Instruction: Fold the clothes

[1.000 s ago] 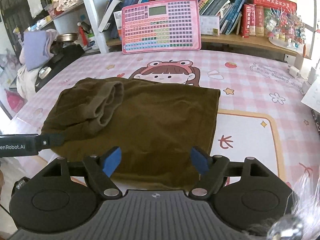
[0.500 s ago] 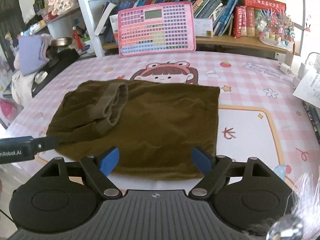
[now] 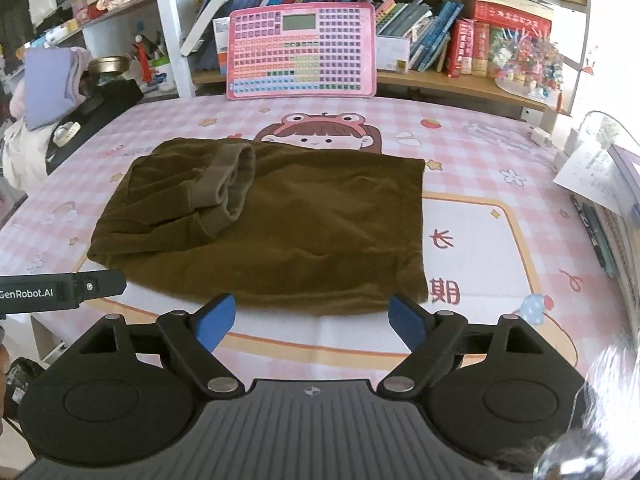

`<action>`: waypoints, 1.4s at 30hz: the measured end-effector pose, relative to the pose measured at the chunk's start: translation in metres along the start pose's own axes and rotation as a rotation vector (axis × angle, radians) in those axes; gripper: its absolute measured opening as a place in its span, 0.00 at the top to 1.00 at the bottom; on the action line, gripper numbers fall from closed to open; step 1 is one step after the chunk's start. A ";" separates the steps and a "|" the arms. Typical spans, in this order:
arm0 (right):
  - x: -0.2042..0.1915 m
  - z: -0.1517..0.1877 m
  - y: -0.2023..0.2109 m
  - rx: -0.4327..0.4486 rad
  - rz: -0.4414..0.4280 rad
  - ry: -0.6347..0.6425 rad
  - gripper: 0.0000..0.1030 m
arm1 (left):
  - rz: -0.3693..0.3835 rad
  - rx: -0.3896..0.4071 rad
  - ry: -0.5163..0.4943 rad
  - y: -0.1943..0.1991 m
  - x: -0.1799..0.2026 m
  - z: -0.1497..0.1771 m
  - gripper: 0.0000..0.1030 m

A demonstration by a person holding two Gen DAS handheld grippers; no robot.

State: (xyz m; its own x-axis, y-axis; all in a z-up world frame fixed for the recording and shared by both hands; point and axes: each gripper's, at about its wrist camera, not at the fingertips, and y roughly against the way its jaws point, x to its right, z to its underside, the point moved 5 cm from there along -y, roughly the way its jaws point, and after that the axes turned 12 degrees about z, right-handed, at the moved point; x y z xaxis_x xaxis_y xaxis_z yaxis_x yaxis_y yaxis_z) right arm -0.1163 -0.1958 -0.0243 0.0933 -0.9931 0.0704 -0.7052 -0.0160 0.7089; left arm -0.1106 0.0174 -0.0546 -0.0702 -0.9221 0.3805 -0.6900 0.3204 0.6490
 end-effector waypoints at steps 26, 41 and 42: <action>0.087 -0.036 -0.058 -0.089 -0.246 -0.036 0.20 | -0.163 0.034 0.060 -0.037 0.078 -0.007 0.16; 0.141 -0.037 -0.136 -0.509 -0.499 -0.386 0.54 | -0.251 0.099 0.005 -0.054 0.141 -0.004 0.16; 0.141 -0.038 -0.138 -0.511 -0.506 -0.394 0.54 | -0.252 0.101 -0.006 -0.055 0.143 -0.004 0.16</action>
